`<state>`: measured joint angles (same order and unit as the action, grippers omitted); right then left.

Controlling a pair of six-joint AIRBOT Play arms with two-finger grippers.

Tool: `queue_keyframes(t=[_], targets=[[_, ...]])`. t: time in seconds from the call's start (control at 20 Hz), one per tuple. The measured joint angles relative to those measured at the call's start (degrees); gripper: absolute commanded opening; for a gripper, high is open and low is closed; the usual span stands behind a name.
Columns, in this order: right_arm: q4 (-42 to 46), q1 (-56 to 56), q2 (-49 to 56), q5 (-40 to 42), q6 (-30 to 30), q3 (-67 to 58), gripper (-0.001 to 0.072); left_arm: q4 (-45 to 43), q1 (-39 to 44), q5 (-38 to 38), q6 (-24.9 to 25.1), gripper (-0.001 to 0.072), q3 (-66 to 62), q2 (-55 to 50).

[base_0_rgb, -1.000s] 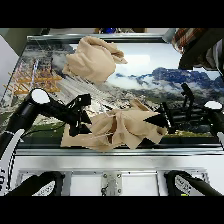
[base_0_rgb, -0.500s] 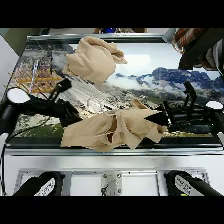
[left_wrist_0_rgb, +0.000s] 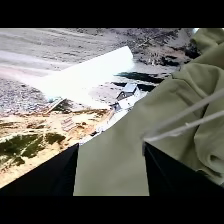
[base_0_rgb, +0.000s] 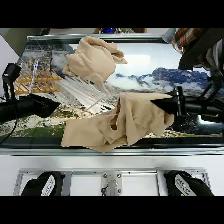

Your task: Fold the clothes and pants, and hang the long-sleeved shirts on hangers.

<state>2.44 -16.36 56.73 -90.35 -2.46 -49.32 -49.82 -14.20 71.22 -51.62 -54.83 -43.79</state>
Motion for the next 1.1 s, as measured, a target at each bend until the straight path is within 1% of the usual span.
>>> queue_keyframes(t=[0.1,0.2,0.35,0.5,0.65,0.8,1.1], targets=[[-1.6,-0.5,-2.1,1.8,-1.2,-0.2,0.0019,0.0,1.6,-1.4,-5.6,0.0418,3.0,1.9],[-2.4,-0.7,-3.7,2.8,-2.2,-0.3,0.0019,0.0,5.4,-3.4,-11.0,0.0419,6.6,3.5],[-3.0,-0.8,-5.0,3.7,-3.2,-0.4,0.0019,0.0,14.8,-8.4,-18.7,0.0419,9.7,3.7],[-3.3,-0.9,-5.4,4.1,-4.1,-0.4,0.0019,0.0,25.4,-12.8,-25.4,0.0418,8.3,0.0],[-3.1,-0.9,-5.7,4.2,-4.7,-0.4,0.0019,-1.7,33.5,-14.4,-29.8,0.0418,3.7,-5.8],[-2.7,-0.9,-5.7,4.4,-5.1,-0.4,0.0019,-4.1,39.1,-14.5,-33.5,0.0418,-1.2,-11.3],[-2.5,-0.9,-5.7,4.4,-5.3,-0.4,0.0019,-5.7,44.7,-13.6,-37.2,0.0414,-4.6,-17.4]])
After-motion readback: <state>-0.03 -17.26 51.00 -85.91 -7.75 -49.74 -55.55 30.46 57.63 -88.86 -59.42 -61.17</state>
